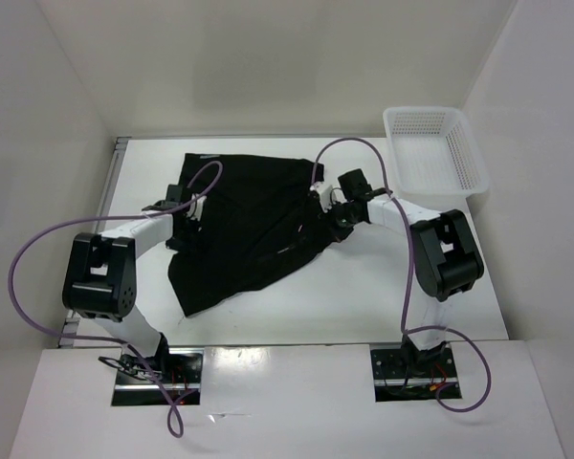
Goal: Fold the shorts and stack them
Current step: Flatten the shorts out, then fold the shorts
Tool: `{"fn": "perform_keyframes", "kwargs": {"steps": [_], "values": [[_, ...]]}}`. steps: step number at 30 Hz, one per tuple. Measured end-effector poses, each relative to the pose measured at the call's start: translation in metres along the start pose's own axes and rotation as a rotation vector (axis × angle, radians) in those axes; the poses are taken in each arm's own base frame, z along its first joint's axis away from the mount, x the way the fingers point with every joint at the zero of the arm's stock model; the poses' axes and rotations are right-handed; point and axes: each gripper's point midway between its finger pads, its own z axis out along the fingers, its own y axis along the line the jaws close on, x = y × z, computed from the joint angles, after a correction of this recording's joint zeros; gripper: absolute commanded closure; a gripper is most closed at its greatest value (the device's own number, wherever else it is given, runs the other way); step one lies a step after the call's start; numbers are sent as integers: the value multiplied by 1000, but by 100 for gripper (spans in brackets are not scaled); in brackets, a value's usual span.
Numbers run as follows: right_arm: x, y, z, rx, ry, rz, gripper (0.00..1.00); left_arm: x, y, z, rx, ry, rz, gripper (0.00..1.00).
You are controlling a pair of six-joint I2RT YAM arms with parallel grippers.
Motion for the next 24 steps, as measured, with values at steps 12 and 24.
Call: {"fn": "perform_keyframes", "kwargs": {"steps": [12, 24], "values": [[57, 21, -30, -75, 168, -355, 100, -116, 61, -20, -58, -184, -128, 83], [67, 21, -34, -50, 213, -384, 89, -101, 37, -21, 15, -96, -91, 55]]}}
